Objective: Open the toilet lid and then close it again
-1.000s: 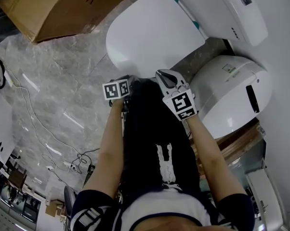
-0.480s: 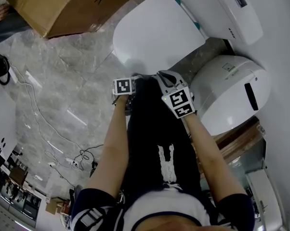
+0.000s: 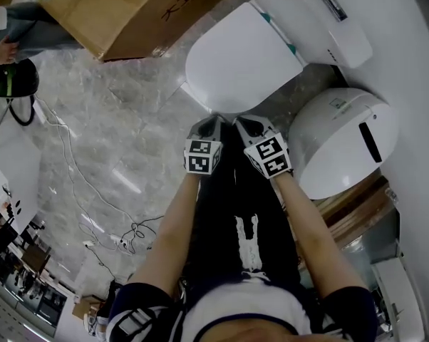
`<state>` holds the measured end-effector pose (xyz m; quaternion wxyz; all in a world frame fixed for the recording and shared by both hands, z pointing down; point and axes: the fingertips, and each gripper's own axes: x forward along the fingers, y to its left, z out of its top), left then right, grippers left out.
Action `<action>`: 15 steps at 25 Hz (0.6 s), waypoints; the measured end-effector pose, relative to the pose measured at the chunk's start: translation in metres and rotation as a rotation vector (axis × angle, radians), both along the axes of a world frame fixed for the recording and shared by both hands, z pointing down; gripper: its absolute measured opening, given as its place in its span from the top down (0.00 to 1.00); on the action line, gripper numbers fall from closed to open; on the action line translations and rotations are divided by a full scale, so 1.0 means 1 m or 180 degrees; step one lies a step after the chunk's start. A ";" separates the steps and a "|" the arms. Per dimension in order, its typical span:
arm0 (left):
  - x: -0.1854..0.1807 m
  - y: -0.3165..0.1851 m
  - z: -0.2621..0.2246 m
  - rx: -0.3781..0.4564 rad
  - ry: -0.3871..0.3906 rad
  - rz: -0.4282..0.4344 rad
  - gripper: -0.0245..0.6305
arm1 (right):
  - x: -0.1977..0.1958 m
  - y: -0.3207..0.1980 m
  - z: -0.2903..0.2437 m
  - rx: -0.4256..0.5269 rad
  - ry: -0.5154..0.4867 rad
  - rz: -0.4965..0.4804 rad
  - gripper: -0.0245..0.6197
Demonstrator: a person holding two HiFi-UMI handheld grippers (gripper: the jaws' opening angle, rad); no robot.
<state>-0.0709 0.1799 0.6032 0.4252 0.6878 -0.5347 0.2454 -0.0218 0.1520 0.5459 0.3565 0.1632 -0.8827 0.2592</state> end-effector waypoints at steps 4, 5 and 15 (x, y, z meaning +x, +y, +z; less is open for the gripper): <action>0.015 -0.011 -0.046 0.0215 0.0109 0.0139 0.95 | -0.001 0.000 -0.023 -0.0016 -0.0059 0.0041 0.95; 0.016 -0.013 -0.056 0.0261 0.0120 0.0150 0.95 | -0.002 0.000 -0.029 -0.0017 -0.0091 0.0043 0.95; 0.020 -0.016 -0.112 0.0427 0.0131 0.0262 0.95 | -0.004 0.008 -0.076 0.0016 -0.0211 0.0027 0.95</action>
